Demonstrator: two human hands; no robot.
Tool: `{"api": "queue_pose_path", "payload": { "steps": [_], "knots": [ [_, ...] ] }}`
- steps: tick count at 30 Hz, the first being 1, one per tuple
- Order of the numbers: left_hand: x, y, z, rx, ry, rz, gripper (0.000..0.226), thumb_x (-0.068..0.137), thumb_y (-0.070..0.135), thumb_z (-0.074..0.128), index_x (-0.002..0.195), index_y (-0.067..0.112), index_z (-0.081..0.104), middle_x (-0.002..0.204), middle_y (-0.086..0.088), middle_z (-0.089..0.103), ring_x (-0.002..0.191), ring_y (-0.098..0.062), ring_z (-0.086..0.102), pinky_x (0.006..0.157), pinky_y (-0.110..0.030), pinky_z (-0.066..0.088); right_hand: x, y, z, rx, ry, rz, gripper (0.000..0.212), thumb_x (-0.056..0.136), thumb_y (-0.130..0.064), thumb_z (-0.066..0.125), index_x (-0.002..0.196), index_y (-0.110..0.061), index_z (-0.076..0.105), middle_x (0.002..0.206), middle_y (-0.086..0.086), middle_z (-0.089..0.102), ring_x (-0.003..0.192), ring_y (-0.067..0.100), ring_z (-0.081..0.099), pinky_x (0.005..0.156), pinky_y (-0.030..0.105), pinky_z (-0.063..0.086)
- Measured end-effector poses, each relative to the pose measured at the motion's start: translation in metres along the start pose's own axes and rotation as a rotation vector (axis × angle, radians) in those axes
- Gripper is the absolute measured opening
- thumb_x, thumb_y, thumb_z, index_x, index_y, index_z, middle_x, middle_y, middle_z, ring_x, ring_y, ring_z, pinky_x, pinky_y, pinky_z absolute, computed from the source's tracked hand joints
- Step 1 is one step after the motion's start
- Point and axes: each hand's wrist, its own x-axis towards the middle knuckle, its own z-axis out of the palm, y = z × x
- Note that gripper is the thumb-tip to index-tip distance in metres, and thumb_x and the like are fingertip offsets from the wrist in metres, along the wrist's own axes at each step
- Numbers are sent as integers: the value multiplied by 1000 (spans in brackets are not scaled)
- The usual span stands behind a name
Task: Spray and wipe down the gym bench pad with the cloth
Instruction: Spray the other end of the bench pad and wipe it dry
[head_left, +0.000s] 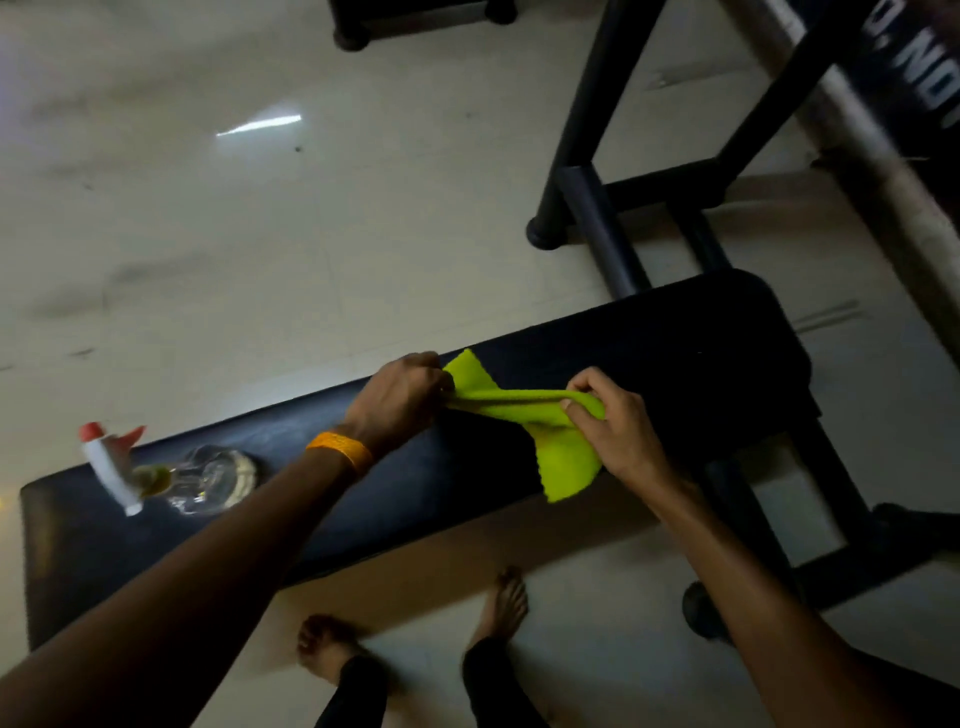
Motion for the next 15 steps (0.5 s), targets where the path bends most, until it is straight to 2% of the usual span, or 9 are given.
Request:
{"api": "queue_pose_path", "payload": {
  "steps": [2,4,6,8,10,11,13,15],
  "knots": [
    [33,19,-1,30,-19,4,15,70,-6,67,78,6,72,82,-16,61,67,-41,64,51,-39,44,3,13,-22,45,-7,16,11,92,-21,74,97,-16,66,88,-6,68,81,8,64,74,32,50],
    [65,37,3,33,0,11,20,74,-8,61,85,2,74,88,-20,62,76,-43,64,56,-40,42,7,29,-42,85,-43,65,21,82,-24,84,99,-21,71,90,-8,72,81,2,65,74,24,52],
    [95,54,8,31,42,15,21,82,-6,60,95,0,75,97,-23,63,87,-45,64,61,-41,39,13,46,-62,70,-57,101,31,74,-18,90,100,-25,73,90,-7,74,80,3,66,75,24,53],
    [120,67,12,19,96,39,21,88,0,60,102,2,75,103,-23,63,93,-44,63,63,-43,43,16,58,-78,30,27,120,34,75,-8,85,98,-28,72,87,-5,73,79,7,65,75,22,52],
    [143,80,15,-1,182,95,20,90,7,57,102,6,74,100,-20,62,92,-42,63,61,-45,49,14,63,-91,-8,199,112,29,78,-1,78,98,-23,74,84,-6,71,77,7,64,71,14,48],
    [153,85,17,-2,236,126,22,90,13,53,99,7,72,98,-18,62,89,-40,62,58,-44,49,11,63,-94,-24,277,99,27,79,1,74,98,-18,75,83,-5,70,76,6,63,69,14,48],
    [170,91,23,-12,317,147,31,87,23,43,97,9,70,95,-15,61,83,-37,60,54,-40,46,2,65,-91,-91,385,40,24,80,-1,72,101,-13,75,86,2,71,75,12,63,69,24,50],
    [181,89,36,-41,330,108,35,84,22,40,100,7,68,97,-17,61,84,-37,58,58,-43,46,-8,70,-74,-211,364,-30,27,81,-13,72,108,-12,74,98,8,73,84,22,66,72,31,52]
  ]
}}
